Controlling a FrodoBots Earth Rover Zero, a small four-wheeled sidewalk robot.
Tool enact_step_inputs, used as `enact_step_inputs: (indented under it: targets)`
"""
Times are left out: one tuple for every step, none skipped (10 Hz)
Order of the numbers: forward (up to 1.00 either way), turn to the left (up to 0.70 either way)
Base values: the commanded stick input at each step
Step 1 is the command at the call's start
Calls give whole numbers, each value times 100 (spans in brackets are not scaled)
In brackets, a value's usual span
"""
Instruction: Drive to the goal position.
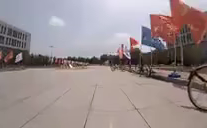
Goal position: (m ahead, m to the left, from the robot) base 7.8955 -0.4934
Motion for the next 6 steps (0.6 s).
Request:
enact_step_inputs:
  targets:
    - [100,0]
    - [100,0]
    - [100,0]
    - [100,0]
    - [100,0]
    - [100,0]
